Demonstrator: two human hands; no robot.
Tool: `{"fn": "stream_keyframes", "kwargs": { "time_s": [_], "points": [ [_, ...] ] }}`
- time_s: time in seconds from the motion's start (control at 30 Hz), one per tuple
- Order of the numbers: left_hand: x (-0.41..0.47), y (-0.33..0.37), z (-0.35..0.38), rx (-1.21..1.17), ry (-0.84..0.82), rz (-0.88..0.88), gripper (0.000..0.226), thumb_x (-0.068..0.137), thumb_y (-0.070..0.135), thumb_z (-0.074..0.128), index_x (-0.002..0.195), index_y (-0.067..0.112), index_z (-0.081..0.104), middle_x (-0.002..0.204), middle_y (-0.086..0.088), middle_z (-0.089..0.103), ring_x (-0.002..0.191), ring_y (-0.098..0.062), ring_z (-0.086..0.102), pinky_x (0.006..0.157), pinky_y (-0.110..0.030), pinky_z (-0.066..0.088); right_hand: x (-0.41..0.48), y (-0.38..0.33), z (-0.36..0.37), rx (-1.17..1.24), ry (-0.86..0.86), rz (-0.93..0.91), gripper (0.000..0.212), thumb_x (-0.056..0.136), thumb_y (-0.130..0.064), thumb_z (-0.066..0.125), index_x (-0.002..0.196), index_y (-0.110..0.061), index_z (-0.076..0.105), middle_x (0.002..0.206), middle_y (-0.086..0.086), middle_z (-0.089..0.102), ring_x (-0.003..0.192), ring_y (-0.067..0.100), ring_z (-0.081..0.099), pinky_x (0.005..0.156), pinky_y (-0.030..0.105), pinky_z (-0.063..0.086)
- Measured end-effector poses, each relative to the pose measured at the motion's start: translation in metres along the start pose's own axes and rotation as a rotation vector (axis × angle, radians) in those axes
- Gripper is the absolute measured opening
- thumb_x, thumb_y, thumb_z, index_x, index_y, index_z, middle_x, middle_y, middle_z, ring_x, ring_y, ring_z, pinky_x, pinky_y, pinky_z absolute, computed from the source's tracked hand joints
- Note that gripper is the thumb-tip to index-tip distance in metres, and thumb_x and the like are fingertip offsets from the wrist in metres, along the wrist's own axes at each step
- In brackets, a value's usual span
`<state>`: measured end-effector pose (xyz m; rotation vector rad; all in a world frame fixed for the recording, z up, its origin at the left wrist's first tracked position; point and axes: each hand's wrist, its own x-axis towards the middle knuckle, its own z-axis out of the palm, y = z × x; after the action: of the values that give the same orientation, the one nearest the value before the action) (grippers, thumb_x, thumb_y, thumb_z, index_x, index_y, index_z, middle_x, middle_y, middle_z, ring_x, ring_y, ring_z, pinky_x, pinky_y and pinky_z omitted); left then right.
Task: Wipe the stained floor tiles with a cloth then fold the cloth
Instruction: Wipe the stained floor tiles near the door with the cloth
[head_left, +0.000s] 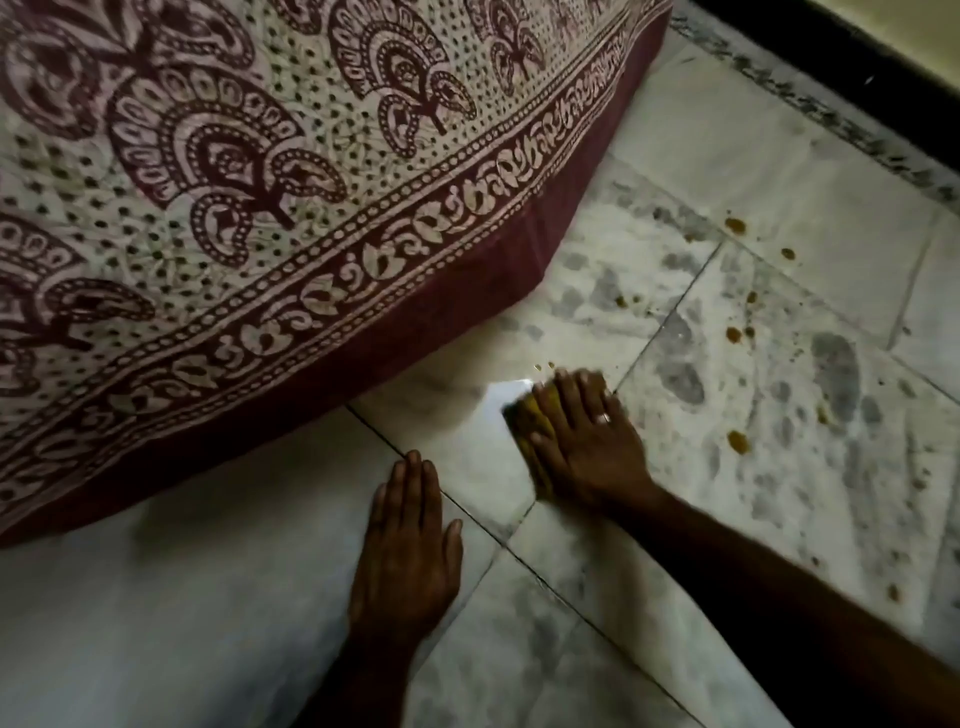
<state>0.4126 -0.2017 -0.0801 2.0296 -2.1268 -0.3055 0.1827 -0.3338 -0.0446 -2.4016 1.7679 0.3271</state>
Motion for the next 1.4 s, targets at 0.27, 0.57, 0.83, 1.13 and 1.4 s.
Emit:
{"fn": "stream_keyframes", "kwargs": {
  "time_s": [0.27,0.57,0.83,1.13,1.4],
  "points": [
    [-0.001,-0.001,0.003,0.011,-0.070,0.033,0.066,0.099,0.035,0.034,0.153,-0.004,0.032,0.162,-0.023,0.029,0.148,-0.037,0.033,0.120,-0.053,0.028,-0.052,0.007,0.010,-0.089,0.032,-0.345,0.065,0.105,-0.056,0.028,0.161,-0.023,0.028,0.166,0.013,0.028,0.153,0.039,0.026,0.119,0.059,0.029],
    [0.072,0.041,0.011,0.030,-0.104,0.053,0.065,0.097,0.033,0.033,0.151,-0.003,0.037,0.160,-0.021,0.034,0.147,-0.033,0.036,0.119,-0.048,0.026,0.014,-0.015,0.017,0.070,0.218,-0.049,0.069,0.105,-0.052,0.030,0.160,-0.012,0.028,0.166,0.023,0.022,0.155,0.042,0.016,0.124,0.057,0.011],
    [0.081,0.054,0.017,0.062,-0.091,0.018,0.069,0.096,0.034,0.033,0.155,-0.002,0.028,0.164,-0.019,0.025,0.151,-0.032,0.029,0.121,-0.047,0.022,0.015,0.059,0.018,0.119,0.159,0.206,0.070,0.103,-0.054,0.020,0.163,-0.020,0.015,0.170,0.014,0.013,0.157,0.035,0.011,0.125,0.054,0.008],
    [0.089,0.062,0.022,0.030,-0.040,-0.042,0.065,0.099,0.032,0.027,0.154,-0.002,0.029,0.163,-0.019,0.027,0.150,-0.032,0.030,0.121,-0.048,0.021,-0.035,0.030,0.029,0.101,0.219,-0.173,0.061,0.105,-0.048,0.033,0.161,-0.023,0.028,0.167,0.013,0.024,0.156,0.033,0.019,0.122,0.058,0.025],
    [0.094,0.069,0.021,0.073,-0.061,-0.056,0.072,0.102,0.044,0.028,0.157,-0.001,0.018,0.166,-0.020,0.018,0.154,-0.032,0.020,0.124,-0.050,0.021,0.077,0.059,-0.001,0.117,0.118,0.253,0.070,0.102,-0.056,0.019,0.164,-0.026,0.006,0.171,0.013,0.007,0.157,0.036,0.007,0.126,0.055,0.003]
  ]
}}
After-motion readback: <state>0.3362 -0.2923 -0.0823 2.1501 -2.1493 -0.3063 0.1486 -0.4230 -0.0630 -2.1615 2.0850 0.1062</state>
